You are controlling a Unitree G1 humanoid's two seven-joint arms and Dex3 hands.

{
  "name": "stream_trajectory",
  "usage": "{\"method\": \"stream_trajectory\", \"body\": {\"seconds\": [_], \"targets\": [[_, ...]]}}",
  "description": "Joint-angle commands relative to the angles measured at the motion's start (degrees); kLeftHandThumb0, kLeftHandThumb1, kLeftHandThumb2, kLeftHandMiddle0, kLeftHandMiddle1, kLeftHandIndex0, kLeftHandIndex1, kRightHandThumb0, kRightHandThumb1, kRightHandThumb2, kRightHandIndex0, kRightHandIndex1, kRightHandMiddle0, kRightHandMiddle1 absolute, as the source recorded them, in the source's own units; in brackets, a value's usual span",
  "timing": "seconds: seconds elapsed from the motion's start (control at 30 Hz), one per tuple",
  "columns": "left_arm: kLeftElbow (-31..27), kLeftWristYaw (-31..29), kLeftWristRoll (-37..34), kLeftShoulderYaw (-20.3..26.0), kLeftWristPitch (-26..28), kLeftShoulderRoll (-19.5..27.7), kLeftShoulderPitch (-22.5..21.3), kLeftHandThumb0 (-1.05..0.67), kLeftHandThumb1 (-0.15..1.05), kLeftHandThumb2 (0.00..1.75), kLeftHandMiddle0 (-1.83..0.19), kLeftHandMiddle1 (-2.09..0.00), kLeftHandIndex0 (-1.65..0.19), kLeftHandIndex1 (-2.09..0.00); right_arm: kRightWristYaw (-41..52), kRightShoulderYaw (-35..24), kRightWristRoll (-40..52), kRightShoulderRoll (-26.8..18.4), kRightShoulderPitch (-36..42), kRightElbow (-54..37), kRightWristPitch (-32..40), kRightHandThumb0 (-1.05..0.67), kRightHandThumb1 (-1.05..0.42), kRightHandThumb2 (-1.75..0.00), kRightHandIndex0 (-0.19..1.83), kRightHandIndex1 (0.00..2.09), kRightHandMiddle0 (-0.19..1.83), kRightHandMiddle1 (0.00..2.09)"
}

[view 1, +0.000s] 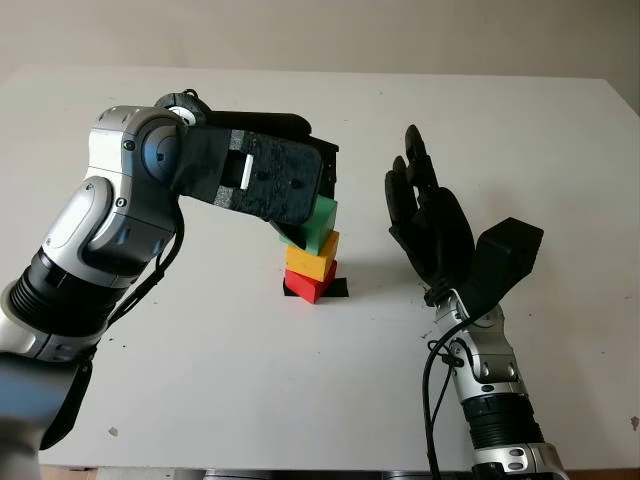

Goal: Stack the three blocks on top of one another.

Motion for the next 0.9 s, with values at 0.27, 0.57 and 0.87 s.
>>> {"method": "stream_trajectory", "body": {"seconds": [0.27, 0.57, 0.87], "targets": [[-1.36, -6.12, -0.99, -1.26, 0.30, 1.99, -0.64, -0.80, 0.91, 0.05, 0.16, -0.01, 0.09, -0.09, -0.49, -0.01, -0.24, -0.32, 0.08, -1.44, 0.00, -0.75, -1.05, -0.49, -0.19, 0.00, -0.18, 0.05], [-5.99, -4.93, -6.91, 5.86, 2.87, 3.76, 2.20, -0.91, 0.95, 0.06, 0.19, 0.00, 0.19, 0.00, -0.27, -0.01, -0.07, -0.23, 0.62, -1.94, 0.08, -0.76, -1.05, -0.49, -0.19, 0.00, -0.19, 0.03], [-15.22, 12.76, -21.78, 32.07, 11.59, -0.05, 16.85, -0.99, 1.04, 0.24, 0.19, 0.00, 0.19, 0.00, -0.14, -0.43, 0.12, -0.52, 0.90, -2.04, 0.54, -0.76, -1.05, -0.49, -0.19, 0.00, -0.19, 0.03]]}}
